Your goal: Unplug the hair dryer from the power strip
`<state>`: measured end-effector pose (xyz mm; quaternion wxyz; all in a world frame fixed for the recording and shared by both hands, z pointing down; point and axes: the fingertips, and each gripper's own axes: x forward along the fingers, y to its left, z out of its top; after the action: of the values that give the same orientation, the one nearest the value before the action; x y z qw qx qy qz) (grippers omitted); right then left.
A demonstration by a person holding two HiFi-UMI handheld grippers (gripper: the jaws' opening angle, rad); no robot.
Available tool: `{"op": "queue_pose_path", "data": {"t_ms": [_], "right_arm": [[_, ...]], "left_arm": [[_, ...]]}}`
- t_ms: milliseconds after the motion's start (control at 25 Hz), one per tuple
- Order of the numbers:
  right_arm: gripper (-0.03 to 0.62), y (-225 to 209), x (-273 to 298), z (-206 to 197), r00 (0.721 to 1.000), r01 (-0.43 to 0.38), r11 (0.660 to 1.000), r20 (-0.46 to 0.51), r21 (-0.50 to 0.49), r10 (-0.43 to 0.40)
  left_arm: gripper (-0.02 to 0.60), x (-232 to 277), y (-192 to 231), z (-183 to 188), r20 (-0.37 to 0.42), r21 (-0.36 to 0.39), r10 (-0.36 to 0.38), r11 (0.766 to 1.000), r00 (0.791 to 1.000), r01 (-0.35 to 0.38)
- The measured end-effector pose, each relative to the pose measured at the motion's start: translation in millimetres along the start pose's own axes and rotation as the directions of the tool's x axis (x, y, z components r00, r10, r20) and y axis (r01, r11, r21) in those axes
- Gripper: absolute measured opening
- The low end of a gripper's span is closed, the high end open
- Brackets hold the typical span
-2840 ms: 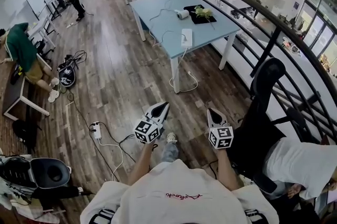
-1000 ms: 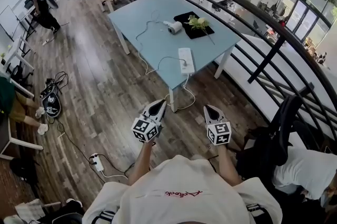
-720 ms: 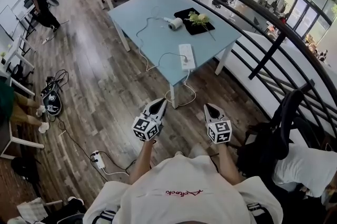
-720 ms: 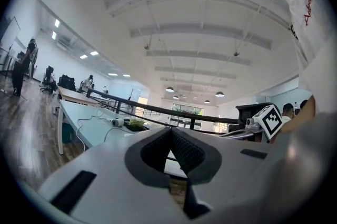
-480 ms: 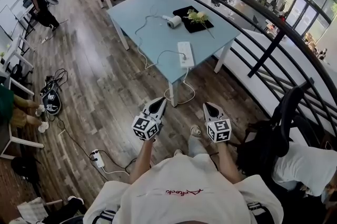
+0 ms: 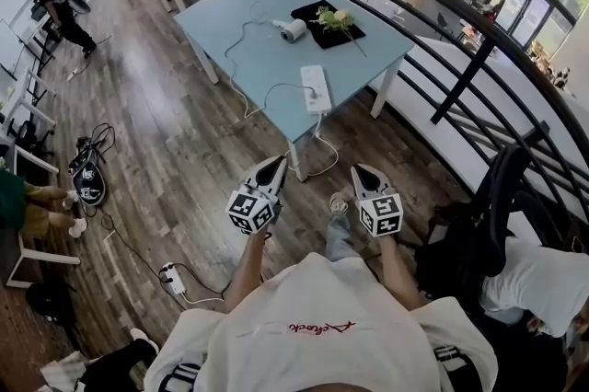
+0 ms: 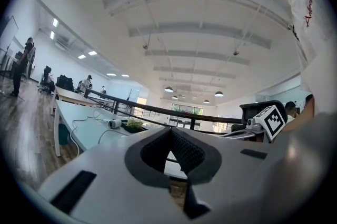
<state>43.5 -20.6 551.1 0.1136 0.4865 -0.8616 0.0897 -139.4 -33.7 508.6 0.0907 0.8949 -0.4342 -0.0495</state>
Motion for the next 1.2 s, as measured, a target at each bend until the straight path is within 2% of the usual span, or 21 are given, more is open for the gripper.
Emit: {"op": "queue_pose_path", "data": {"t_ms": [280, 640, 1200], "right_arm": [[0.018, -33.8, 34.8, 3.4, 1.0, 0.001, 1.0, -0.009, 0.01, -0.001], [0.017, -79.8, 96.7, 21.0, 1.0, -0.004, 1.0, -0.016, 0.012, 0.004], [0.017, -138.0, 186.4, 55.3, 0.997, -0.064, 0.998, -0.034, 0.019, 0.064]], "left_arm": [[0.009, 50.3, 14.1, -5.5, -0.023, 0.002, -0.029, 1.0, 0.999, 0.029], [0.009, 114.8, 53.6, -17.9, -0.07, -0.027, -0.035, 0.999, 0.997, 0.033], [0.009, 196.4, 100.3, -16.5, -0.115, -0.063, 0.003, 0.998, 0.993, -0.01]]}}
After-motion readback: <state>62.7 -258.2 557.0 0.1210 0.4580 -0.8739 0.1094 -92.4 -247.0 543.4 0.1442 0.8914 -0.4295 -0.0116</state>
